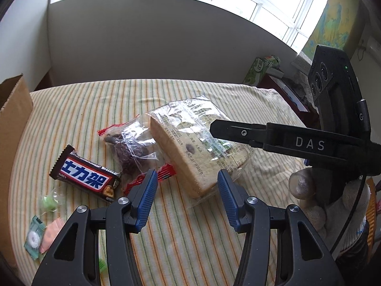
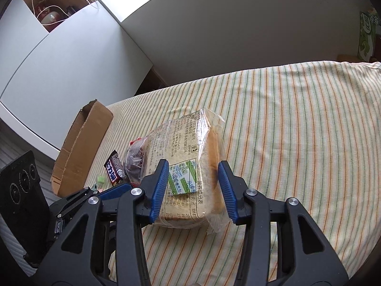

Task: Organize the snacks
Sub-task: 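Close the right gripper on the bagged bread loaf and lift it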

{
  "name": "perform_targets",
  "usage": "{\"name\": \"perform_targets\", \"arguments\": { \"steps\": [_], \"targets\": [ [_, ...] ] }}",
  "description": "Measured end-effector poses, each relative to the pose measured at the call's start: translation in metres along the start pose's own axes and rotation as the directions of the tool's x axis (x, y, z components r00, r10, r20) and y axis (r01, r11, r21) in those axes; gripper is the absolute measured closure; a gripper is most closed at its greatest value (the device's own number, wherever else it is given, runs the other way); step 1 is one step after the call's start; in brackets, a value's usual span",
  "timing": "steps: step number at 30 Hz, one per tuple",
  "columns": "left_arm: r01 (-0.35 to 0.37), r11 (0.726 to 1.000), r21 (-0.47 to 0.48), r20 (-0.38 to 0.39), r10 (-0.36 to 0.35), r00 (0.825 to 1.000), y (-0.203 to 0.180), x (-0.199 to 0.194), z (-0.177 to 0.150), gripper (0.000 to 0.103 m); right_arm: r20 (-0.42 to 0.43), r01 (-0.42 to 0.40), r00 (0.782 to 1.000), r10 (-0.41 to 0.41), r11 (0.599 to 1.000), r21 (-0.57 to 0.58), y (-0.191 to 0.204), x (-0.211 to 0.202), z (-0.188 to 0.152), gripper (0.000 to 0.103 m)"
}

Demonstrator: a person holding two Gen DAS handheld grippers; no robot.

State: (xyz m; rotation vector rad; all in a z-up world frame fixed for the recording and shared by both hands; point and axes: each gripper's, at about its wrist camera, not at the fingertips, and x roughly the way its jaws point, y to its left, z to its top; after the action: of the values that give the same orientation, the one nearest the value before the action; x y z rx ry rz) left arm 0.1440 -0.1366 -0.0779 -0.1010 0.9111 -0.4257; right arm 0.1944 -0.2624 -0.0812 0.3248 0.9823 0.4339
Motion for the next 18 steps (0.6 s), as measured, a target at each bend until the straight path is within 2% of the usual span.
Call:
{"name": "perform_targets", "arguments": {
  "steps": [8, 10, 14, 18],
  "targets": [
    [-0.010, 1.000, 0.021, 0.009, 0.010, 1.000, -0.003, 0.006, 0.002, 0.050, -0.003, -0.011, 1.000, 0.011, 0.999, 0.045, -0.012, -0.004, -0.004, 0.057],
    [0.008, 1.000, 0.025, 0.005, -0.008, 1.000, -0.004, 0.006, 0.001, 0.050, -0.019, -0.049, 0.999, 0.050, 0.998, 0.044, -0.012, -0.002, -0.005, 0.057],
    [0.055, 0.997, 0.054, -0.010, -0.054, 0.998, -0.010, 0.008, 0.001, 0.052, -0.024, -0.062, 0.998, 0.063, 0.998, 0.029, -0.005, -0.003, -0.008, 0.057],
    [0.027, 0.996, 0.087, -0.011, -0.026, 1.000, -0.019, 0.011, -0.002, 0.053, -0.028, -0.053, 0.998, 0.053, 0.998, 0.021, 0.000, -0.005, -0.010, 0.057]
  ]
}}
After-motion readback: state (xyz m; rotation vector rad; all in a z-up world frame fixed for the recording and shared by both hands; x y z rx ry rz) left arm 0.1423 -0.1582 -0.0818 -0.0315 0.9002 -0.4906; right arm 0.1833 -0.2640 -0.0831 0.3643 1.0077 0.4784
